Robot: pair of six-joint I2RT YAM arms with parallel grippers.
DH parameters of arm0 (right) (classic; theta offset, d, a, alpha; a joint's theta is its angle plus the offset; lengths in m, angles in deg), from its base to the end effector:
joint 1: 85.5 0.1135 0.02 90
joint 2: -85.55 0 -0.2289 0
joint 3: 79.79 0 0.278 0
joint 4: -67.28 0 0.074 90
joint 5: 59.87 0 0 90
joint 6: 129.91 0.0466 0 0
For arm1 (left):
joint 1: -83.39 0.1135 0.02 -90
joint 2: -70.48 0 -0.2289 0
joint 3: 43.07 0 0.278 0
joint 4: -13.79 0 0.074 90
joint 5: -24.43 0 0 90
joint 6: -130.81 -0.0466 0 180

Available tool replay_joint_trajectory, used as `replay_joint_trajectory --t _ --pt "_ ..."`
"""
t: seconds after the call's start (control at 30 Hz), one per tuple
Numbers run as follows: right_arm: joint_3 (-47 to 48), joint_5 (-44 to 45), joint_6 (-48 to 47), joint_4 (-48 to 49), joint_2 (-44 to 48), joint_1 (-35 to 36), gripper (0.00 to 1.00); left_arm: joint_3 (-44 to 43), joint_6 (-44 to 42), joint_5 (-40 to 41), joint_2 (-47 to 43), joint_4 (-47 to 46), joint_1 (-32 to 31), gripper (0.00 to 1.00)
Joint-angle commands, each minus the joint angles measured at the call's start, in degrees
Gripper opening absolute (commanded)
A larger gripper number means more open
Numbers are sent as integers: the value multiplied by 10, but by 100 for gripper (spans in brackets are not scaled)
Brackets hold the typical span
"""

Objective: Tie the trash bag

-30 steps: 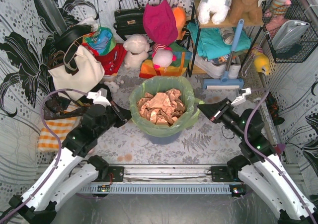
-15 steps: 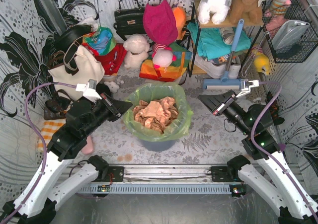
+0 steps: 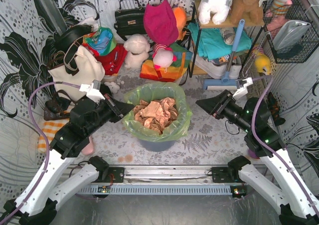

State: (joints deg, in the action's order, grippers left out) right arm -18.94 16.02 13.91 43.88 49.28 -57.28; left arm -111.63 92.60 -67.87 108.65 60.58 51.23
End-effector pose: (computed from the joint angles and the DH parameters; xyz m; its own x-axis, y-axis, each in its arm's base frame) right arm 0.1774 0.1081 0.3670 -0.5328 0.6025 -0.5943 -0.4121 0.4286 0.8040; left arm 0.1645 -0.1056 0.3616 -0.5914 -0.5556 -0.5845 0.1613 0.6286 -0.7608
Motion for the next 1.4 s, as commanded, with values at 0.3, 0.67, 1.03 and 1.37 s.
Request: replay_joint_trajectory --t 0.3,0.67,1.03,1.37 --pt "-95 -136 70 38 -11 -2 53 10 -12 -13 -28 61 2 0" --pt "-120 -177 86 65 -24 -2 10 25 -6 -34 -56 116 2 0" --pt "-111 -187 94 38 2 -2 0 48 26 -78 -106 114 2 0" --pt "-49 -143 122 131 -16 -2 0 -3 29 -80 -72 68 2 0"
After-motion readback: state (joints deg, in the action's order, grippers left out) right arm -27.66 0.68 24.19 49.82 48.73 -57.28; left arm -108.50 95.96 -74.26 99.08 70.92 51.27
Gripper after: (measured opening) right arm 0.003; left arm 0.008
